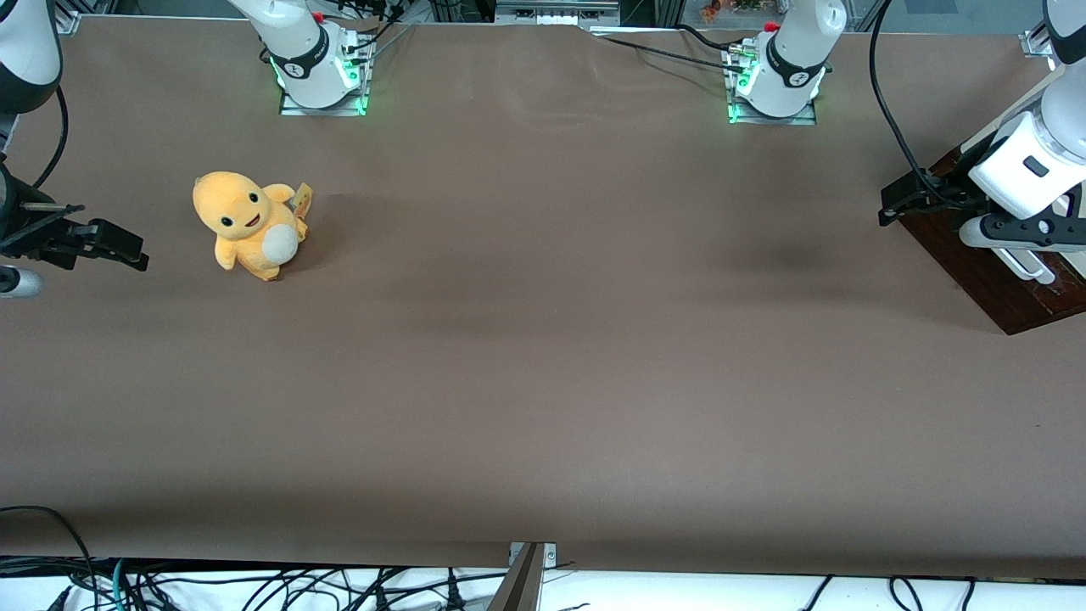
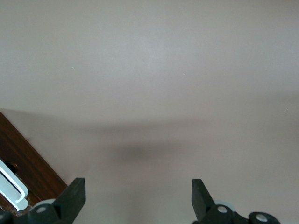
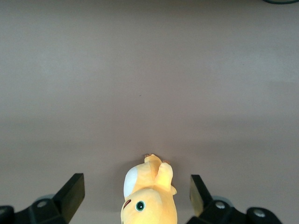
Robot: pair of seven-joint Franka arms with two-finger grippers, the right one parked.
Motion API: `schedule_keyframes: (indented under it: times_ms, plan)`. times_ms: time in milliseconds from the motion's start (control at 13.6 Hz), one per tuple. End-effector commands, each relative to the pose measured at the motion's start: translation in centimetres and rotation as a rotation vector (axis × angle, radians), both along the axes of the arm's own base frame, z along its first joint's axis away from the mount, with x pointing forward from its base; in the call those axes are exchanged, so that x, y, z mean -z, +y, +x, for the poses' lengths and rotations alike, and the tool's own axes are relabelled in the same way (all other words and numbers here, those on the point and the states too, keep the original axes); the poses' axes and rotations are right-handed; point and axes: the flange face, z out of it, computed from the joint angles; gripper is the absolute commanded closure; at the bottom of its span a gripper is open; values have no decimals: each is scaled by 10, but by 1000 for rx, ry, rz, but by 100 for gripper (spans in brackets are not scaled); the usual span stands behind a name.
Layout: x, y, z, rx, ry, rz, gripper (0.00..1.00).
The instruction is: Open lower drawer with left arm only
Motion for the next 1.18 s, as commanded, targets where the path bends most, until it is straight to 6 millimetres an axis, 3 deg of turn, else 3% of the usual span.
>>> schedule_keyframes:
  times_ms: [0, 1104]
  plan:
    - [-6, 1, 3, 16, 5, 19, 0]
    - [6, 7, 13, -6, 24, 6, 0]
